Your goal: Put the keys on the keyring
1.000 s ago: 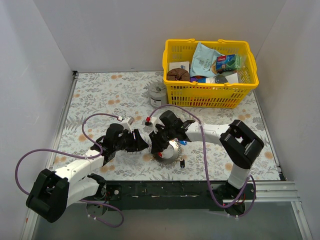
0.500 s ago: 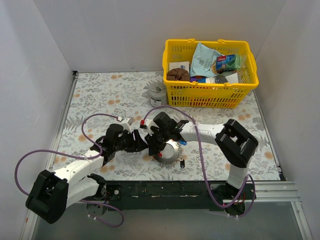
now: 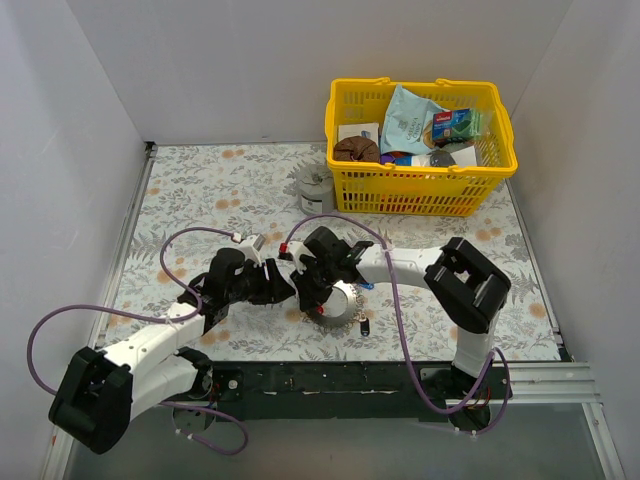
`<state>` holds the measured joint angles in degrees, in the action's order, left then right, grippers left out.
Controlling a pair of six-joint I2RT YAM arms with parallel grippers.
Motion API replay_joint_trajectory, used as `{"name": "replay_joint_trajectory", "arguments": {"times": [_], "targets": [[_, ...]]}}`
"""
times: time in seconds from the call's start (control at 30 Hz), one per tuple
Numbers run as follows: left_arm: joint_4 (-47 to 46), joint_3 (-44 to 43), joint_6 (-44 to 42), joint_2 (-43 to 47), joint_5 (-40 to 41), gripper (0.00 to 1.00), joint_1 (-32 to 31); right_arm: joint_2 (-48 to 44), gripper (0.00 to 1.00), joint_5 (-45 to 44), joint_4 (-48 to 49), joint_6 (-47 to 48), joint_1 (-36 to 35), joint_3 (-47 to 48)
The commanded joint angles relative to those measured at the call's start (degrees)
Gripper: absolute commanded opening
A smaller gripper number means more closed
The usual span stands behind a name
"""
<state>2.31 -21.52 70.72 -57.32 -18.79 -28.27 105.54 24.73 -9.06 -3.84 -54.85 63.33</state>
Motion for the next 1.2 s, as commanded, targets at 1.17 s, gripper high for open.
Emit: {"name": "replay_joint_trajectory", "arguments": {"times": [1.17], "targets": [[5.78,-11.96,-21.32,17.86,-8.79,0.57,0.76,-16.76,0.01,23.92,-4.91,10.86,8.79,9.53]]}}
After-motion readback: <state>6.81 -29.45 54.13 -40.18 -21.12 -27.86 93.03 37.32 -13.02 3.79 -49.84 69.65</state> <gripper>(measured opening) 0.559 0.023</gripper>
